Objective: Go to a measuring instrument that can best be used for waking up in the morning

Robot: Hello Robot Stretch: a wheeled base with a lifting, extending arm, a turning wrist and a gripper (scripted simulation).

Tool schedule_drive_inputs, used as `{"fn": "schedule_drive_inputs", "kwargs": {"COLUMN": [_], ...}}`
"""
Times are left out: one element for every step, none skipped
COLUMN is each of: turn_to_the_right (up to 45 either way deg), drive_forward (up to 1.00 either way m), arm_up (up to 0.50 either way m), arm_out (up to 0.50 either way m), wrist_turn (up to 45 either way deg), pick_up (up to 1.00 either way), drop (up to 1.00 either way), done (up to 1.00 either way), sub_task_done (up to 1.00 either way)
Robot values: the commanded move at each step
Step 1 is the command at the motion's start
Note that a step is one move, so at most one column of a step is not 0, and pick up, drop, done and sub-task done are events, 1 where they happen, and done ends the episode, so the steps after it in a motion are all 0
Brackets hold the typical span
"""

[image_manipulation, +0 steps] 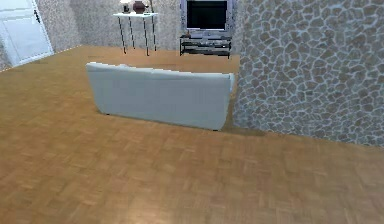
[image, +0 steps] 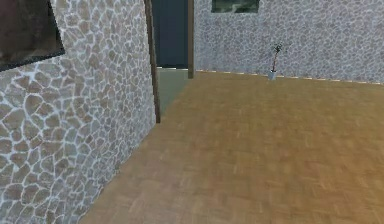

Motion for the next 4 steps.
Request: {"fn": "schedule_drive_inputs", "kwargs": {"turn_to_the_right": [0.0, 3.0, 0.0, 6.0], "drive_forward": [1.0, 0.0, 1.0, 0.0], "arm_up": [0.0, 0.0, 0.0, 0.0], "arm_out": [0.0, 0.0, 0.0, 0.0], "wrist_turn": [0.0, 0.0, 0.0, 0.0], "pick_up": [0.0, 0.0, 0.0, 0.0], "drop": [0.0, 0.0, 0.0, 0.0], "done": [0.0, 0.0, 0.0, 0.0], "sub_task_done": [0.0, 0.0, 0.0, 0.0]}}
